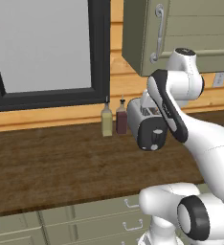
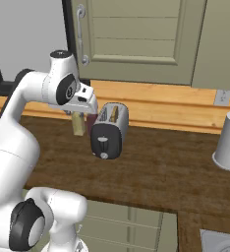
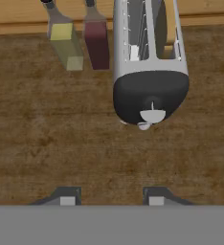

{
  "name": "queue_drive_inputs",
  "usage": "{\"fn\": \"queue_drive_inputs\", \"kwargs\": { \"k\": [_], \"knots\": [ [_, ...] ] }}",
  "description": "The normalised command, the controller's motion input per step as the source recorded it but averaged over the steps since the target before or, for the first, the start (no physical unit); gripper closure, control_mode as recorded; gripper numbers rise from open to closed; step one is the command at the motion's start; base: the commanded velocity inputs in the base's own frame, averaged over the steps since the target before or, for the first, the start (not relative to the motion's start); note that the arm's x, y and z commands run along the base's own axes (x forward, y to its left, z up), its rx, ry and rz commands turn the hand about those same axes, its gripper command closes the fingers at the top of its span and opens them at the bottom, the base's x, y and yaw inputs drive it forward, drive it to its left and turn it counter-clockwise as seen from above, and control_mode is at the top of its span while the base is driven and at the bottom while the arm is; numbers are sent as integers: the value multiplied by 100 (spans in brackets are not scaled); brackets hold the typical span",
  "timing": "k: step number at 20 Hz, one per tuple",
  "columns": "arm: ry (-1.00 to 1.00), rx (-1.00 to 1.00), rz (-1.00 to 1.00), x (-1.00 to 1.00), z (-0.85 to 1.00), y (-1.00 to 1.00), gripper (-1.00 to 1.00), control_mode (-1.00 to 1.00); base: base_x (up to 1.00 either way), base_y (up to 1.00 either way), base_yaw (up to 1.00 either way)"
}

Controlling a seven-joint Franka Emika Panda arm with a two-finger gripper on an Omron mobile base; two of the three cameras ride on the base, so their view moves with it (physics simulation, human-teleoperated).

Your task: Start the toaster. Once the lever pops up, take the bread to the plate on the dining counter.

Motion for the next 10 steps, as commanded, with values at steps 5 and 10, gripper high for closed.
{"fn": "queue_drive_inputs", "kwargs": {
  "k": [5, 10],
  "knots": [
    [0, 2, -2, -14, -7, -8, -100, -100, 0, 0, 0],
    [-16, 16, -16, -35, -46, -40, -100, -100, 0, 0, 0]
  ]
}}
